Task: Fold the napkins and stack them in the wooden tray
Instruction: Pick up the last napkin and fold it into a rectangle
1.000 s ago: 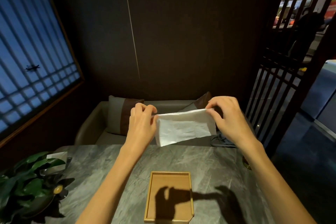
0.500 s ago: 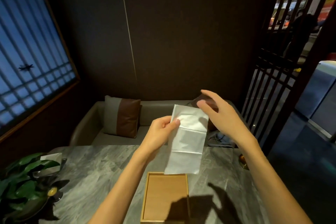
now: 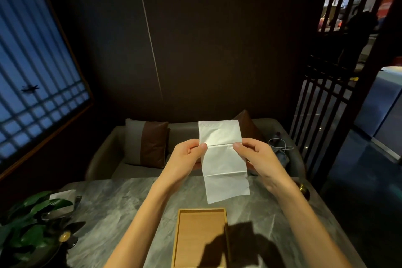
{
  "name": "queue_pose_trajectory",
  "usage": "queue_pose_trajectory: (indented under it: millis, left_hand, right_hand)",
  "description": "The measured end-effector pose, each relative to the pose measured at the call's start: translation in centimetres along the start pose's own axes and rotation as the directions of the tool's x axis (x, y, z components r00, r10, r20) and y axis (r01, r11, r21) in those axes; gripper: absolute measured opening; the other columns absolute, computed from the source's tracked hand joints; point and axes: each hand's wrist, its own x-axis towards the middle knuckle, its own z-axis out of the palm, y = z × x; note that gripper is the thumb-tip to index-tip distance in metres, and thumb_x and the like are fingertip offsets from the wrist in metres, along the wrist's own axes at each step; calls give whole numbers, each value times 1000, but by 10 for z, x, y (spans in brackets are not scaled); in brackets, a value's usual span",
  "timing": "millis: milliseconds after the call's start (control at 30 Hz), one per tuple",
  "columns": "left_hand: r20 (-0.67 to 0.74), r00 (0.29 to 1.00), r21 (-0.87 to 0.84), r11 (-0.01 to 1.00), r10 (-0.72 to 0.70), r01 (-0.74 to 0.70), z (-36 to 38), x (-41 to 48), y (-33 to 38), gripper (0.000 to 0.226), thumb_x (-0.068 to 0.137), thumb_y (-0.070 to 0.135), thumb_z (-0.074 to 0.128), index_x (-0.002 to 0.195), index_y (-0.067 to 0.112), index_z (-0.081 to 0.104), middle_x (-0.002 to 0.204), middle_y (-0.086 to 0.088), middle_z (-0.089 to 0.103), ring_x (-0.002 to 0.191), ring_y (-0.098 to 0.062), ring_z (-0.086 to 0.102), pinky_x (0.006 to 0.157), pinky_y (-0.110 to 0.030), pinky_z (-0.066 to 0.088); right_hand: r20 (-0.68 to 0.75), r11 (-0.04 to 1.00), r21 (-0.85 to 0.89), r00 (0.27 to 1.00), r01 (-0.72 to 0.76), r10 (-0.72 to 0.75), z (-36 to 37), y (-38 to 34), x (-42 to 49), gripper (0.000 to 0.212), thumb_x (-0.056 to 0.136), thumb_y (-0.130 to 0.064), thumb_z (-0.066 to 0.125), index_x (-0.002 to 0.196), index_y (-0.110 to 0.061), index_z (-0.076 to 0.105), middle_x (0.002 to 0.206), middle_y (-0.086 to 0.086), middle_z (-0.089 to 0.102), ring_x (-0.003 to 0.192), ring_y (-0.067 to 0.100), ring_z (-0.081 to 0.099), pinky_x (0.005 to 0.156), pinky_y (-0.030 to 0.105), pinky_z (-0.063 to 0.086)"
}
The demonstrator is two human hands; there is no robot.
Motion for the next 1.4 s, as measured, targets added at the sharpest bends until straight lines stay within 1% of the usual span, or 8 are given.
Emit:
queue_pose_trajectory:
  millis: [300, 533, 733, 833, 1033, 1167, 1267, 1400]
  left_hand:
    - [13, 998, -92, 994, 54, -52, -3, -2, 5, 21, 100, 25, 62, 122, 25, 64, 104, 7, 80, 95, -10, 77, 69, -14, 58]
    - [-32, 985, -125, 977, 171, -174, -3, -5, 12, 33, 102, 6, 55, 92, 28, 79, 103, 8, 76, 107, -10, 71, 75, -21, 60]
    - [48, 998, -375, 927, 37, -16, -7, -3, 14, 16, 102, 35, 58, 110, 32, 71, 109, -5, 78, 98, -25, 76, 75, -30, 63]
    - [103, 995, -315, 949, 11, 22, -9, -5, 9, 30, 92, 45, 70, 119, 32, 67, 112, 2, 78, 104, -24, 75, 77, -27, 62]
    - [67, 994, -210, 975, 84, -68, -12, -9, 7, 28, 95, 15, 69, 121, 25, 62, 105, 0, 80, 98, -17, 78, 72, -23, 61]
    - [17, 993, -135, 984, 119, -116, -14, -11, 7, 24, 98, 14, 65, 112, 34, 65, 102, 5, 80, 94, -15, 78, 69, -29, 65]
    - [-10, 989, -93, 985, 146, -146, -14, -13, 7, 25, 99, 15, 64, 110, 38, 65, 103, 8, 79, 94, -13, 77, 72, -32, 66]
    - [37, 993, -96, 989, 116, -112, -14, -13, 9, 29, 96, 16, 69, 116, 35, 61, 107, 13, 78, 95, -11, 77, 74, -30, 65]
  right_hand:
    - [-20, 997, 77, 1000, 25, -24, -4, -3, -2, 15, 95, -31, 66, 90, -44, 72, 95, -18, 76, 92, 9, 74, 75, 25, 62]
    - [-36, 978, 113, 985, 174, -171, -5, -8, 0, 22, 96, -20, 65, 98, -39, 76, 102, -16, 75, 97, 8, 71, 71, 25, 62]
    - [-96, 964, 102, 967, 244, -235, -3, -13, 3, 28, 94, -16, 67, 94, -42, 76, 103, -16, 75, 99, 8, 71, 71, 26, 63]
    - [-94, 958, 80, 959, 275, -268, -2, -14, 2, 32, 94, -14, 66, 91, -44, 76, 101, -19, 74, 98, 4, 70, 68, 23, 62]
    - [16, 977, 92, 981, 192, -194, -6, -18, -1, 24, 101, -35, 53, 114, -45, 70, 108, -15, 75, 95, 9, 72, 68, 22, 58]
    - [184, 987, 153, 982, -57, 28, -7, -13, -2, 50, 83, -62, 49, 122, -34, 64, 122, 4, 74, 106, 20, 71, 95, 46, 57]
    - [256, 1000, -8, 967, -10, 11, -6, -9, -7, 51, 78, -53, 69, 125, -33, 63, 127, -4, 71, 117, 19, 68, 103, 50, 52]
    - [171, 997, 20, 983, 69, -72, -2, -8, -7, 25, 91, -30, 70, 115, -36, 68, 116, -7, 76, 104, 15, 74, 87, 38, 63]
